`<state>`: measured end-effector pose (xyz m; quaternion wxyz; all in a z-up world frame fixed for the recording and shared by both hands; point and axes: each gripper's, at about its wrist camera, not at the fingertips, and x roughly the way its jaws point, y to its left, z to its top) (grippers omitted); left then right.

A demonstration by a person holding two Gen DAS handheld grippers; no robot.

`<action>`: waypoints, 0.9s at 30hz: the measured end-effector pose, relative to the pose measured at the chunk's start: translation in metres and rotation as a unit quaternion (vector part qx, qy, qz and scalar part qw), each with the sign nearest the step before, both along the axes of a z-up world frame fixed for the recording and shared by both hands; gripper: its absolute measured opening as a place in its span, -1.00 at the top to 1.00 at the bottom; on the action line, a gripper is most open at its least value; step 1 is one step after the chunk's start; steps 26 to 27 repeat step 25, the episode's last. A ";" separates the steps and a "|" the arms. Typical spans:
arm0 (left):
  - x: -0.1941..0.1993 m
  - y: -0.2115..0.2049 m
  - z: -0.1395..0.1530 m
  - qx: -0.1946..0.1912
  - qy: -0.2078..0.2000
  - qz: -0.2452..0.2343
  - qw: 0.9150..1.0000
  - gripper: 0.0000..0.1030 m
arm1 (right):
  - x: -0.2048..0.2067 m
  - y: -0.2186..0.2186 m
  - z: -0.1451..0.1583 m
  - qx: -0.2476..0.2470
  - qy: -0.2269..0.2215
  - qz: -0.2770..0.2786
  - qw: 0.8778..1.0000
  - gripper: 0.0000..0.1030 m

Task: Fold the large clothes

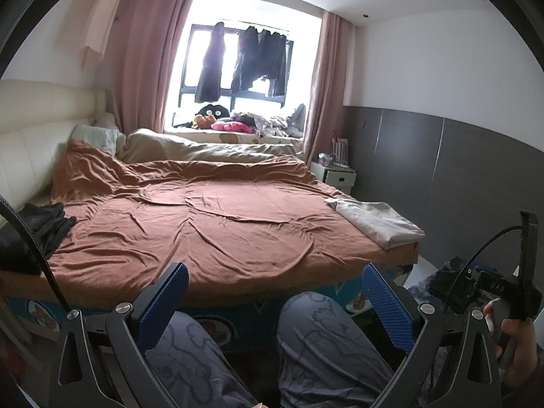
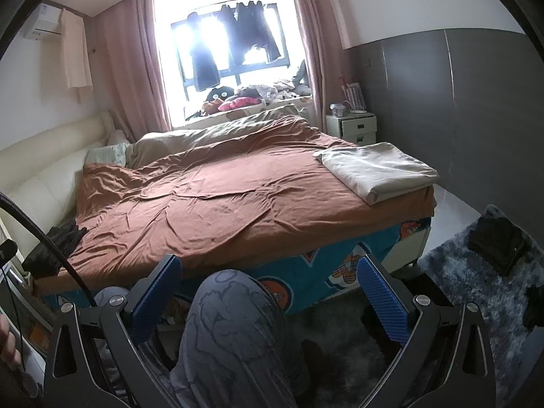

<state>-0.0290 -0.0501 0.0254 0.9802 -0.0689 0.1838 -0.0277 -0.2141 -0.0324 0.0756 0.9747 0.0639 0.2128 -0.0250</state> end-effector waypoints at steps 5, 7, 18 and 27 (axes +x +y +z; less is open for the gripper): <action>-0.002 0.000 0.000 0.000 -0.004 -0.002 1.000 -0.99 | -0.001 -0.001 0.000 -0.001 0.001 0.001 1.000 -1.00; -0.002 -0.001 0.000 -0.001 -0.003 -0.003 1.000 -0.99 | -0.001 -0.002 0.000 -0.001 0.001 0.002 1.000 -1.00; -0.003 0.000 -0.003 0.005 0.000 0.000 1.000 -0.99 | 0.002 -0.007 0.000 -0.002 0.004 0.003 1.000 -1.00; -0.003 -0.002 -0.004 0.007 0.001 0.000 1.000 -0.99 | 0.001 -0.009 0.001 -0.002 0.003 0.003 1.000 -1.00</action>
